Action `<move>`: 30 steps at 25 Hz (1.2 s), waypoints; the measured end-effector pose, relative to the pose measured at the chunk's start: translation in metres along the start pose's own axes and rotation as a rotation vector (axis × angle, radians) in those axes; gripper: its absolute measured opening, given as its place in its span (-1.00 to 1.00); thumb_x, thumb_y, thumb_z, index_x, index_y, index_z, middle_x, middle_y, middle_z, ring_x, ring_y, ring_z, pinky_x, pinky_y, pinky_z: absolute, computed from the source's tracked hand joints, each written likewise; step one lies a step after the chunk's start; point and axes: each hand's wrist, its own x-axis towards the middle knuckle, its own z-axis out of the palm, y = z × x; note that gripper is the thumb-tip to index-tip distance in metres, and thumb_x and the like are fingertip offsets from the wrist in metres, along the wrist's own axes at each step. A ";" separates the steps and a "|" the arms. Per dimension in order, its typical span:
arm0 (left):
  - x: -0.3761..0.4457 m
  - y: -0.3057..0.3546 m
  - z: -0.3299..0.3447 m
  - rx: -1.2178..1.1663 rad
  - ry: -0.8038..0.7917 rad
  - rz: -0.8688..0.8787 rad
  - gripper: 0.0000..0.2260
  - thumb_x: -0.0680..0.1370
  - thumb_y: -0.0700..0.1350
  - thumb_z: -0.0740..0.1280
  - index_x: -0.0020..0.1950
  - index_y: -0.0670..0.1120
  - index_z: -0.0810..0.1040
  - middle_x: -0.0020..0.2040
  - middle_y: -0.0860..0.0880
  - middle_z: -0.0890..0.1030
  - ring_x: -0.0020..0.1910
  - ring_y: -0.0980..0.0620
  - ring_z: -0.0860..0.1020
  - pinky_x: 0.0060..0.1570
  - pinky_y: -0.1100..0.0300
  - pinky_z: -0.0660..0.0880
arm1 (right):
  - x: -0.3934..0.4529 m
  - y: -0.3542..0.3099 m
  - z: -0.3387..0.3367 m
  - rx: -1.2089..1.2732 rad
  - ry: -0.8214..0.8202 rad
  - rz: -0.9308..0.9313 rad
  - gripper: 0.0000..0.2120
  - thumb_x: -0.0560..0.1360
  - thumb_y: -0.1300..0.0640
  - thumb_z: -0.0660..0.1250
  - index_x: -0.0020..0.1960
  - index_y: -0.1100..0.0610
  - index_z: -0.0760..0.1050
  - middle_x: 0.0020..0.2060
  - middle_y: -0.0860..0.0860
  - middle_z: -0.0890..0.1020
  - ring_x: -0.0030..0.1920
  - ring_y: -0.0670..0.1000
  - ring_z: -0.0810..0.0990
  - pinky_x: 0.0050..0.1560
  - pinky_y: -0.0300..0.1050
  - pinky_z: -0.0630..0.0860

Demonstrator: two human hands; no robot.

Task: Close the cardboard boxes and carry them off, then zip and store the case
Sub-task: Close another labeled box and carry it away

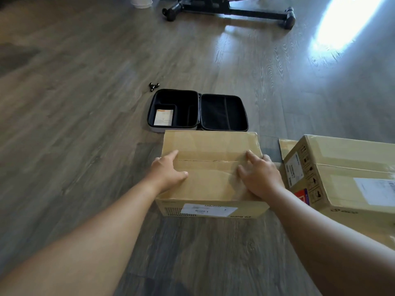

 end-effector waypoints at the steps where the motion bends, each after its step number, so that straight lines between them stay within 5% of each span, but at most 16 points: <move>1: 0.001 0.001 0.001 -0.009 0.026 0.004 -0.20 0.42 0.13 0.48 0.59 0.09 0.20 0.48 -0.14 0.38 0.46 -0.13 0.34 0.33 -0.01 0.37 | 0.000 -0.002 -0.001 0.005 -0.012 -0.001 -0.38 0.51 -0.26 0.25 0.52 -0.11 0.30 0.26 0.11 0.45 0.15 0.18 0.53 0.00 0.02 0.46; 7: -0.009 -0.003 -0.023 -0.025 0.154 -0.027 -0.23 0.38 0.17 0.52 0.54 0.04 0.35 0.43 -0.07 0.48 0.41 -0.10 0.43 0.32 0.02 0.44 | -0.001 -0.026 -0.012 -0.002 -0.050 -0.069 -0.35 0.46 -0.31 0.29 0.48 -0.09 0.34 0.15 0.07 0.44 0.08 0.16 0.51 -0.07 -0.03 0.38; 10: -0.026 0.000 -0.062 0.039 0.205 -0.035 -0.24 0.37 0.19 0.53 0.52 0.07 0.39 0.40 -0.03 0.52 0.31 -0.07 0.52 0.13 0.15 0.47 | -0.007 -0.057 -0.029 -0.014 -0.074 -0.121 -0.36 0.46 -0.31 0.31 0.46 -0.10 0.33 0.08 0.03 0.38 0.02 0.16 0.51 -0.10 -0.03 0.39; 16: -0.097 0.034 -0.173 0.053 0.262 -0.151 -0.24 0.37 0.21 0.51 0.53 0.10 0.36 0.38 -0.04 0.54 0.30 -0.09 0.53 0.17 0.12 0.48 | -0.033 -0.154 -0.118 -0.032 -0.147 -0.237 -0.50 0.42 -0.20 0.25 0.34 -0.24 0.27 0.03 0.04 0.36 -0.09 0.17 0.48 -0.13 0.00 0.39; 22: -0.245 0.072 -0.336 -0.072 0.344 -0.334 -0.23 0.36 0.19 0.51 0.53 0.09 0.36 0.39 -0.04 0.53 0.33 -0.07 0.51 0.21 0.13 0.44 | -0.107 -0.305 -0.254 -0.080 -0.274 -0.414 -0.51 0.39 -0.26 0.21 0.31 -0.41 0.24 -0.02 -0.02 0.36 -0.25 0.05 0.42 -0.16 -0.04 0.41; 30: -0.513 0.079 -0.526 -0.258 0.552 -0.570 -0.31 0.39 0.16 0.54 0.46 0.04 0.42 0.34 -0.02 0.56 0.27 -0.06 0.52 0.13 0.18 0.41 | -0.266 -0.530 -0.382 -0.187 -0.466 -0.807 -0.35 0.41 -0.31 0.23 0.49 -0.33 0.21 0.26 0.11 0.40 0.10 0.22 0.57 0.02 0.01 0.45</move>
